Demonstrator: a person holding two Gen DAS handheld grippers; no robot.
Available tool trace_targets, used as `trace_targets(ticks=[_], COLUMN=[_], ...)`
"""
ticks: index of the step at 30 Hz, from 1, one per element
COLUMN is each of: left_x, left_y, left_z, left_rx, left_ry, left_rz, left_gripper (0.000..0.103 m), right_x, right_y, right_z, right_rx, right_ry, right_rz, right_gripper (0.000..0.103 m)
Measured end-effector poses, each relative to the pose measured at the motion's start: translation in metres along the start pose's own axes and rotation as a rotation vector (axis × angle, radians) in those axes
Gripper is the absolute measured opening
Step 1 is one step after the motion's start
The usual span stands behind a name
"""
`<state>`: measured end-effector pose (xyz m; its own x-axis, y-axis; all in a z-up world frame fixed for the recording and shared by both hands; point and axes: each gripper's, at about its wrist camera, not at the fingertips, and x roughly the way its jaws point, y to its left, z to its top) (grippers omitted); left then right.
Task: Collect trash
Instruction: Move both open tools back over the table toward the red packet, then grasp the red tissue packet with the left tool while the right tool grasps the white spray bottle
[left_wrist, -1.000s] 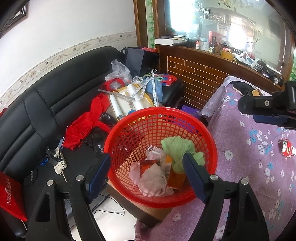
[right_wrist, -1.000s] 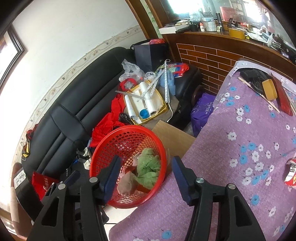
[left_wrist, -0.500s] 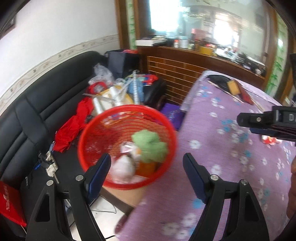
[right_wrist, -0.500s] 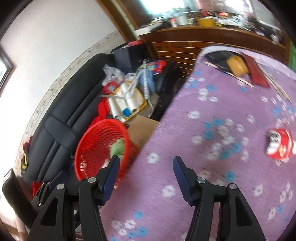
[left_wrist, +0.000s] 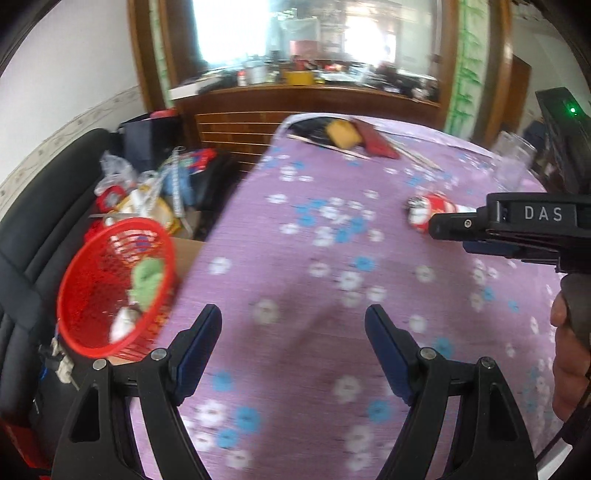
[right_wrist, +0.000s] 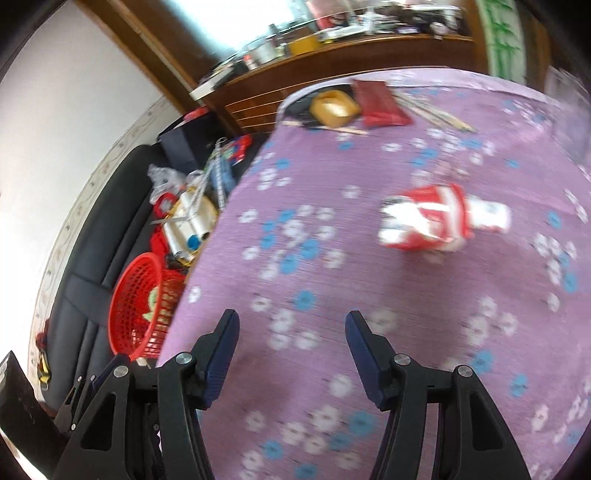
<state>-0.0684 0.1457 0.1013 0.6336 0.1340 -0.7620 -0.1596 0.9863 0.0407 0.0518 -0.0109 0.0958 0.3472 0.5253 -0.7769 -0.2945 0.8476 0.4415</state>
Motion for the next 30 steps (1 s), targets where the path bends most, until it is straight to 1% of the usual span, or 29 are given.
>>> trace_targets(ticks=[8, 11, 13, 14, 18, 20, 24, 26, 27, 30], left_x=[0.006, 0.009, 0.011, 0.014, 0.039, 0.059, 0.096, 0.112, 0.125, 0.144], left_y=[-0.066, -0.091, -0.103, -0.106, -0.123, -0.134, -0.153, -0.160, -0.164, -0.171], left_z=[-0.004, 0.008, 0.022, 0.029, 0.066, 0.083, 0.102, 0.107, 0.112, 0.120], left_rx=[0.089, 0.176, 0.217, 0.229, 0.266, 0.293, 0.354, 0.383, 0.400, 0.421], left_ry=[0.018, -0.022, -0.058, -0.063, -0.060, -0.043, -0.011, -0.003, 0.020, 0.037], left_rz=[-0.087, -0.100, -0.109, -0.118, -0.165, -0.197, -0.233, -0.238, -0.256, -0.274], left_gripper=[0.079, 0.079, 0.079, 0.079, 0.079, 0.079, 0.079, 0.079, 0.079, 0.079], right_x=[-0.037, -0.052, -0.064, -0.068, -0.091, -0.101, -0.116, -0.123, -0.125, -0.129], right_y=[-0.072, -0.097, -0.114, -0.120, -0.146, -0.157, -0.171, -0.176, -0.178, -0.183], right_z=[-0.023, -0.034, -0.041, -0.043, -0.055, -0.061, -0.069, -0.072, -0.073, -0.077], right_rx=[0.092, 0.126, 0.149, 0.158, 0.200, 0.219, 0.238, 0.246, 0.251, 0.261], right_ry=[-0.010, -0.016, -0.018, -0.020, -0.039, -0.045, -0.054, -0.060, -0.062, -0.062], right_rz=[-0.058, -0.079, -0.095, -0.100, -0.118, -0.121, -0.129, -0.130, -0.130, -0.133], right_gripper=[0.064, 0.064, 0.064, 0.064, 0.064, 0.064, 0.064, 0.064, 0.064, 0.064])
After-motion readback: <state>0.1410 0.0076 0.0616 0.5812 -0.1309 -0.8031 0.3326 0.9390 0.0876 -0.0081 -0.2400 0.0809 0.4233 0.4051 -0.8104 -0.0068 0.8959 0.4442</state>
